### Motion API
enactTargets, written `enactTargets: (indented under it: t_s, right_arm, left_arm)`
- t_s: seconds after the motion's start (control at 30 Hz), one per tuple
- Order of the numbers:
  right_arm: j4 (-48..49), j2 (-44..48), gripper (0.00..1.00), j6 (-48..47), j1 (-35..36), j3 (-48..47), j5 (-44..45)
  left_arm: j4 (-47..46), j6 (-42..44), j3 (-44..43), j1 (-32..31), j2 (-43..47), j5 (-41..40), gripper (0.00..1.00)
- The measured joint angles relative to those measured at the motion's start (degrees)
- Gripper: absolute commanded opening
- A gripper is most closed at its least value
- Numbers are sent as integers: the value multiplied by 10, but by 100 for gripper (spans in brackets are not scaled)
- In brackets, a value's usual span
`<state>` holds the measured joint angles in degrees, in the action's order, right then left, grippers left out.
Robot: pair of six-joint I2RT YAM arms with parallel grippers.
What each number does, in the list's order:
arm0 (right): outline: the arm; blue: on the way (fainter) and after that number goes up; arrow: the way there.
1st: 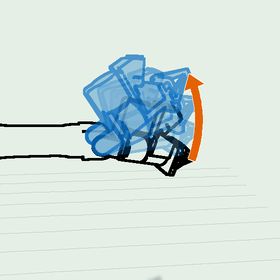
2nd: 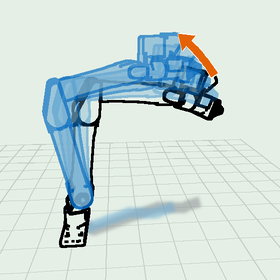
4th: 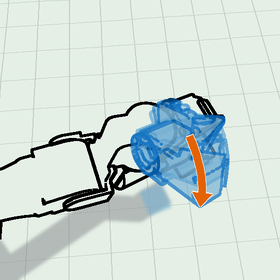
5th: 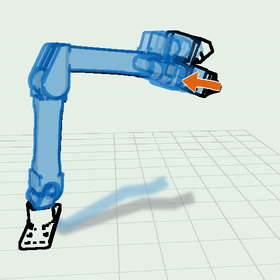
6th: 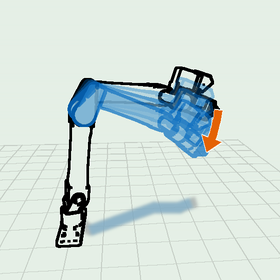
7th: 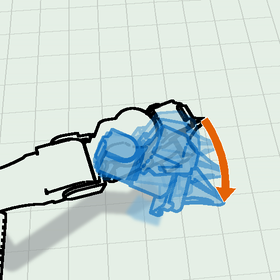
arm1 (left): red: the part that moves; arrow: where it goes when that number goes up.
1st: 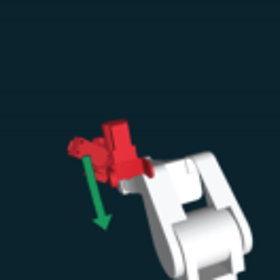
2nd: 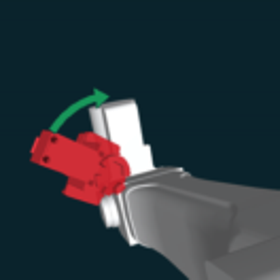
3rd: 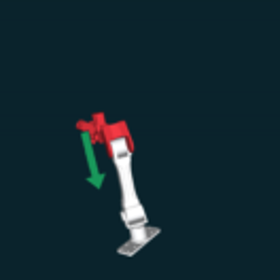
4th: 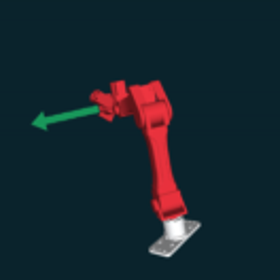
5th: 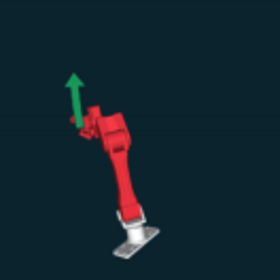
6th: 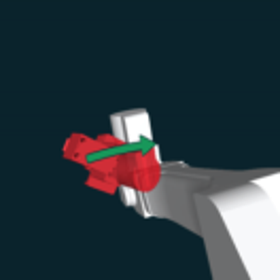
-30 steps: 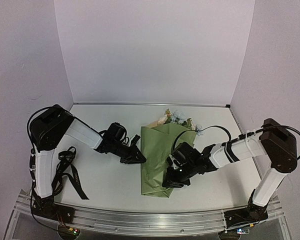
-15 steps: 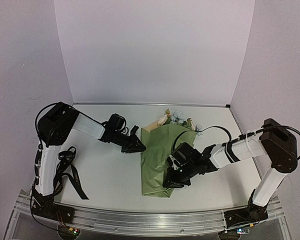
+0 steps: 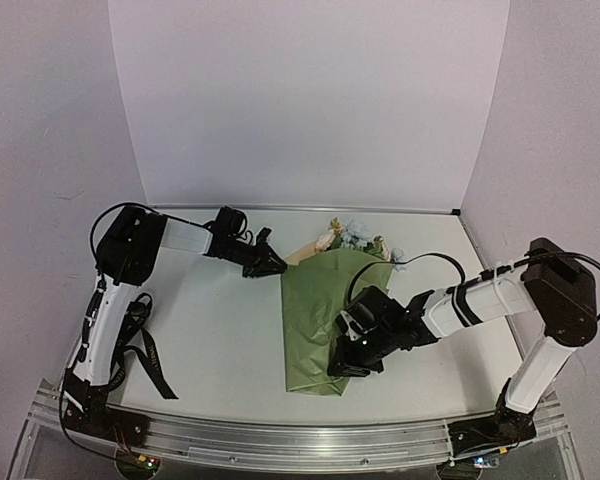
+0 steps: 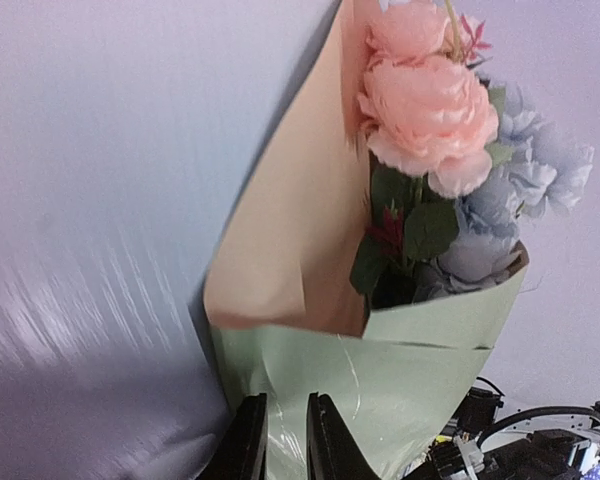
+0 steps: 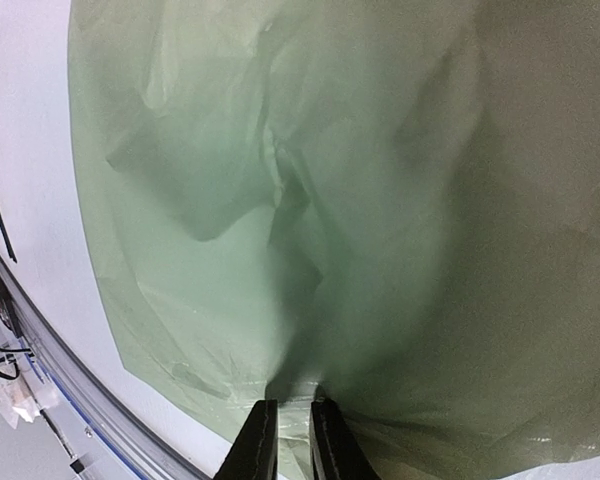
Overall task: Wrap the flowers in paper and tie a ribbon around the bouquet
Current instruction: Press the fold line on the folded bouquet.
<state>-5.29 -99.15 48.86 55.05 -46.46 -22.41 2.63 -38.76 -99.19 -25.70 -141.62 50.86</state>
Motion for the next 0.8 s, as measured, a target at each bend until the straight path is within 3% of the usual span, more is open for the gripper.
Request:
enactTargets:
  t_s: [0.2,0.37,0.6,0.8]
  right_arm:
    - [1,4,13,0,-4,5,-2]
    - [3,4,13,0,-6,7,-6]
    - [8,7,13,1,-7,12,-8]
    - [7,8,13,1,-7,13,-8]
  left_arm:
    - [48,14,-72,20,-25,-3,18]
    - [66,36,-60,29,-2,-18,21]
    - [48,52,165,-7,195,-39,18]
    - [-22,32,328,-125,309,-40,16]
